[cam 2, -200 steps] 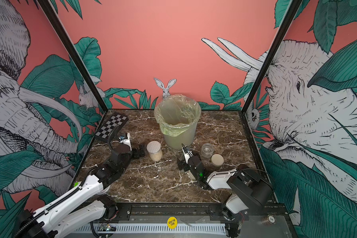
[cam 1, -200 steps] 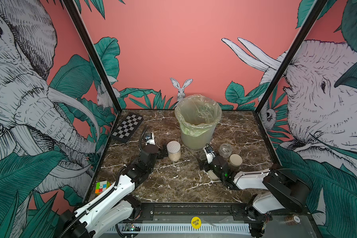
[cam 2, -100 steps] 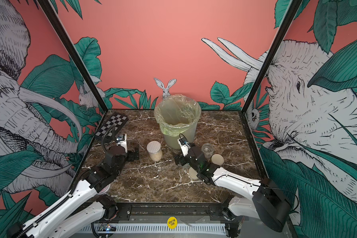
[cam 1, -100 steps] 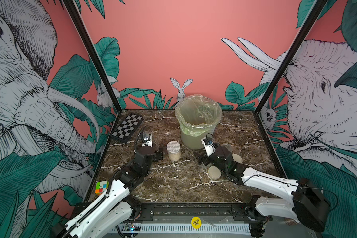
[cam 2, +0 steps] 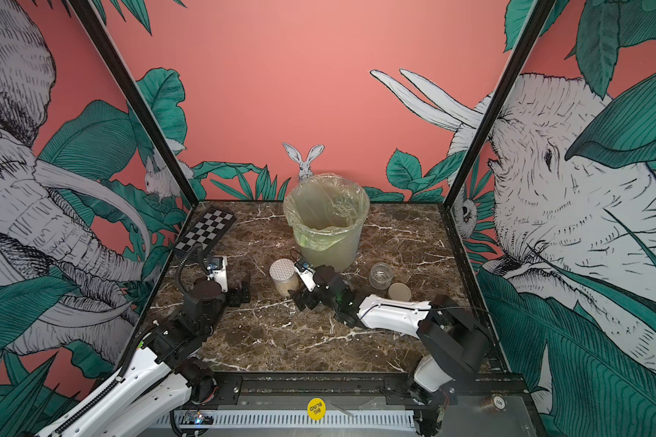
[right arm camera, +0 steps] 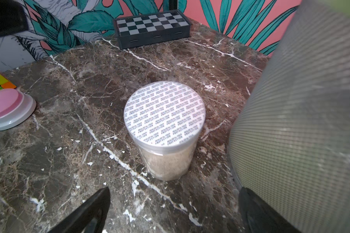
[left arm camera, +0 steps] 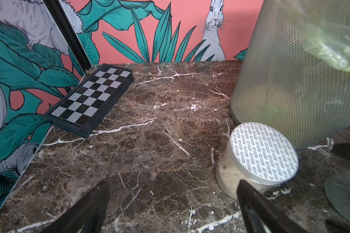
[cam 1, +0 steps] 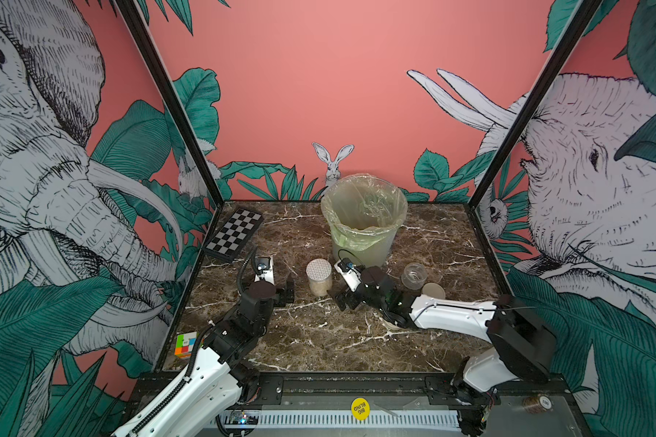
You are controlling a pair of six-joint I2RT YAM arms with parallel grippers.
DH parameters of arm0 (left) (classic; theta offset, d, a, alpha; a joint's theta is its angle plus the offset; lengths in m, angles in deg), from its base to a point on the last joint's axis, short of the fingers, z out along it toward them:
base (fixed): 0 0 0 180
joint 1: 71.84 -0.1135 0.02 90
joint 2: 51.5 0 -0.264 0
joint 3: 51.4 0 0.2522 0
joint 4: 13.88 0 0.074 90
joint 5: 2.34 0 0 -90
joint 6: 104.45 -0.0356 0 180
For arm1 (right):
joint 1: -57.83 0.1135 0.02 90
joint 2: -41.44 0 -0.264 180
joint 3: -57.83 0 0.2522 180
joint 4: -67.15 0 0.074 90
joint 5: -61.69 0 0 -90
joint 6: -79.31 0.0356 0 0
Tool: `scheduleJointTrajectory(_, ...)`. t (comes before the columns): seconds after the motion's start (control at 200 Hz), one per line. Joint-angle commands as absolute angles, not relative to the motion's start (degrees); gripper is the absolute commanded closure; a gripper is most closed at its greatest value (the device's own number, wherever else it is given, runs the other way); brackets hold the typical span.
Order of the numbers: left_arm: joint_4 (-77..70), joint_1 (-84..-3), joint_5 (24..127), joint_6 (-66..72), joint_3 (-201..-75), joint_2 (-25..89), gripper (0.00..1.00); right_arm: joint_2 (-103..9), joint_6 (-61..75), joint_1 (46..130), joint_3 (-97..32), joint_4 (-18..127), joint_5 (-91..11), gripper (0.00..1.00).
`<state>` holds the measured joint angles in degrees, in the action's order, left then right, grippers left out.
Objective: Empty moldy rice from jars
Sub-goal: Pick up the jar from the center of the board.
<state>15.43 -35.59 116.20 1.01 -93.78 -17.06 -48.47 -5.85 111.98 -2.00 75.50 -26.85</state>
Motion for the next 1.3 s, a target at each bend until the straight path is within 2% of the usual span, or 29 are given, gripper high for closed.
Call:
scheduleJointTrajectory(0.0,15.5,-35.5,114.4,1.7,-92.6,-18.2,0.0,-52.0,-6.3,112.3,-6.3,78.7,-26.1,0.01)
scheduleJointTrajectory(0.38,15.4,-35.5,114.6,2.3,-89.8,-21.3,0.0,-61.5,-8.1,112.3,-17.6,73.7,-27.0,0.01)
scheduleJointTrajectory(0.96,13.9,-35.5,113.8,2.5,-88.7,-22.0,0.01,-68.0,-6.2,111.0,-23.8,73.3,-29.5,0.02)
scheduleJointTrajectory(1.135,13.7,-35.5,113.8,2.2,-88.8,-21.8,0.0,-68.8,-5.5,110.8,-24.2,73.7,-30.6,0.04)
scheduleJointTrajectory(1.295,13.5,-35.5,113.9,2.0,-88.8,-21.8,0.01,-68.9,-5.1,110.7,-24.1,73.9,-31.8,0.12)
